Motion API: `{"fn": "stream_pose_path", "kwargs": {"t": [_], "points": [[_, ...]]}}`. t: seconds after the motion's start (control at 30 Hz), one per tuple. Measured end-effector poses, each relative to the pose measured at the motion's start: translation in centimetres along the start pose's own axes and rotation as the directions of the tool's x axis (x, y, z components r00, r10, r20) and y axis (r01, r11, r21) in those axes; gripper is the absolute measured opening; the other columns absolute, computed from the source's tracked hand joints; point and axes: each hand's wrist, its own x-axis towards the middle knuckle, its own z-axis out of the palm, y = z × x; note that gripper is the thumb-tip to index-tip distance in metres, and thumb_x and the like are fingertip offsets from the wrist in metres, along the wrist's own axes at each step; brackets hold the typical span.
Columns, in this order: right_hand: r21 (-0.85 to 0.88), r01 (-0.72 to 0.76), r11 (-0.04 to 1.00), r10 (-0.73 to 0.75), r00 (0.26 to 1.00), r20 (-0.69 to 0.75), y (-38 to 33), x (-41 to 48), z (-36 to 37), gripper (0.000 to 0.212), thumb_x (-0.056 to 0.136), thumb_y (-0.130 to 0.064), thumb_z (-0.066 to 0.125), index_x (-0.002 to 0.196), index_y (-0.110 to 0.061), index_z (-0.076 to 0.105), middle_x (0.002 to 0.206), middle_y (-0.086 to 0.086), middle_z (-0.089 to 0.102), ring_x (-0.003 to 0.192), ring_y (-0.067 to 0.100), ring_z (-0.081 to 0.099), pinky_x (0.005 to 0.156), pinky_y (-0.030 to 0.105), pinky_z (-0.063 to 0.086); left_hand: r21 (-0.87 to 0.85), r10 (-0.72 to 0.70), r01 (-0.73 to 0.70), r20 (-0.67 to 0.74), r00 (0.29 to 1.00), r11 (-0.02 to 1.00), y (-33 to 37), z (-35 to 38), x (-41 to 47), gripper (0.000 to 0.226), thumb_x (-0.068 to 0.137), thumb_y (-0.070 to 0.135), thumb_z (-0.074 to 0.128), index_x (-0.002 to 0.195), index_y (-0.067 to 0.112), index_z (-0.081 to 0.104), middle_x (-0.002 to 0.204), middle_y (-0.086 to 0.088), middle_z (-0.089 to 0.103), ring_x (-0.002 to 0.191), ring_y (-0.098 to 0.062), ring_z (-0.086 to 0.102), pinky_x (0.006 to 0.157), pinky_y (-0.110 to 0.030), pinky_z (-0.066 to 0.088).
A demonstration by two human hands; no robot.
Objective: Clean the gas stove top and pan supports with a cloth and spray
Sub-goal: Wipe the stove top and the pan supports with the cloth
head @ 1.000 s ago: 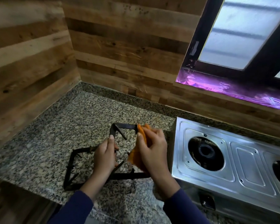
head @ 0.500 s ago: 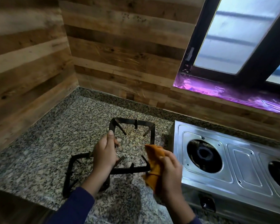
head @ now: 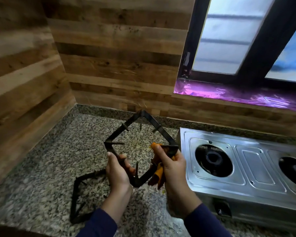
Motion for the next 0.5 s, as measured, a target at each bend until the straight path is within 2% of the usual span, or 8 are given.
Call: {"fn": "stream_pose_path", "kwargs": {"t": [0.07,0.17,0.2,0.27,0.33,0.4,0.43,0.5], "points": [[-0.073,0.144,0.987,-0.136,0.986,0.096,-1.6,0.0,0.1,0.033,0.074,-0.026,0.085,0.09,-0.002,0.068,0.072,0.017,0.066,0.061,0.033,0.062,0.063,0.049,0.055,-0.007,-0.006,0.006,0.024,1.0,1.0,0.5,-0.7,1.3,0.057,0.099,0.059,0.025,0.08,0.015,0.055,0.061,-0.001,0.055,0.05,-0.015,0.051,0.044,-0.023,0.043],[-0.169,0.306,0.937,-0.25,0.925,0.285,-4.3,0.4,0.0,0.016,0.077,-0.013,0.081,0.088,-0.01,0.071,0.088,0.017,0.075,0.075,0.029,0.072,0.062,0.039,0.057,0.146,0.069,-0.091,0.149,0.986,0.985,2.7,-2.2,4.8,0.073,0.087,0.077,0.025,0.107,0.016,0.06,0.09,-0.009,0.066,0.075,-0.021,0.064,0.059,-0.031,0.049],[-0.18,0.352,0.918,-0.27,0.891,0.364,-5.1,0.6,0.0,0.015,0.077,-0.008,0.079,0.088,-0.013,0.071,0.09,0.015,0.076,0.081,0.029,0.073,0.063,0.037,0.058,0.25,0.093,-0.164,0.271,0.958,0.954,3.7,-2.6,5.7,0.086,0.077,0.087,0.025,0.11,0.017,0.063,0.09,-0.009,0.068,0.076,-0.022,0.067,0.062,-0.033,0.05],[-0.183,0.408,0.894,-0.292,0.842,0.453,-6.4,1.3,0.1,0.02,0.076,-0.004,0.077,0.086,-0.02,0.07,0.091,0.015,0.076,0.084,0.035,0.073,0.062,0.036,0.057,0.379,0.122,-0.351,0.511,0.851,0.856,5.1,-3.0,6.7,0.106,0.062,0.098,0.024,0.092,0.009,0.072,0.071,-0.01,0.068,0.065,-0.025,0.065,0.066,-0.033,0.051],[-0.174,0.422,0.89,-0.303,0.831,0.466,-7.7,2.4,0.2,0.017,0.075,-0.005,0.077,0.084,-0.017,0.069,0.089,0.02,0.075,0.078,0.036,0.071,0.061,0.033,0.055,0.329,0.152,-0.448,0.64,0.753,0.832,5.7,-2.6,6.3,0.114,0.061,0.099,0.026,0.078,-0.005,0.07,0.055,-0.013,0.062,0.051,-0.028,0.058,0.059,-0.029,0.052],[-0.205,0.415,0.886,-0.286,0.839,0.463,-8.8,3.5,0.0,0.014,0.077,-0.004,0.078,0.085,-0.007,0.068,0.089,0.021,0.074,0.075,0.029,0.07,0.062,0.03,0.054,0.213,0.221,-0.476,0.68,0.699,0.853,6.1,-1.8,4.8,0.108,0.066,0.093,0.036,0.08,-0.01,0.064,0.045,-0.013,0.051,0.039,-0.025,0.049,0.047,-0.027,0.045],[-0.235,0.41,0.881,-0.274,0.849,0.451,-9.2,4.1,-0.2,0.013,0.077,-0.003,0.078,0.086,-0.005,0.067,0.088,0.018,0.075,0.073,0.023,0.069,0.063,0.03,0.054,0.178,0.253,-0.472,0.656,0.711,0.864,6.1,-1.3,3.9,0.097,0.071,0.087,0.043,0.079,-0.008,0.061,0.042,-0.009,0.047,0.034,-0.022,0.045,0.042,-0.025,0.041],[-0.331,0.406,0.852,-0.276,0.885,0.376,-9.3,5.0,-0.5,0.015,0.074,-0.01,0.082,0.084,-0.01,0.07,0.079,0.005,0.074,0.068,0.016,0.066,0.065,0.036,0.056,0.19,0.286,-0.438,0.525,0.802,0.879,5.7,-0.4,2.6,0.066,0.086,0.066,0.05,0.072,0.001,0.055,0.04,-0.001,0.044,0.031,-0.015,0.04,0.037,-0.022,0.036]]}}
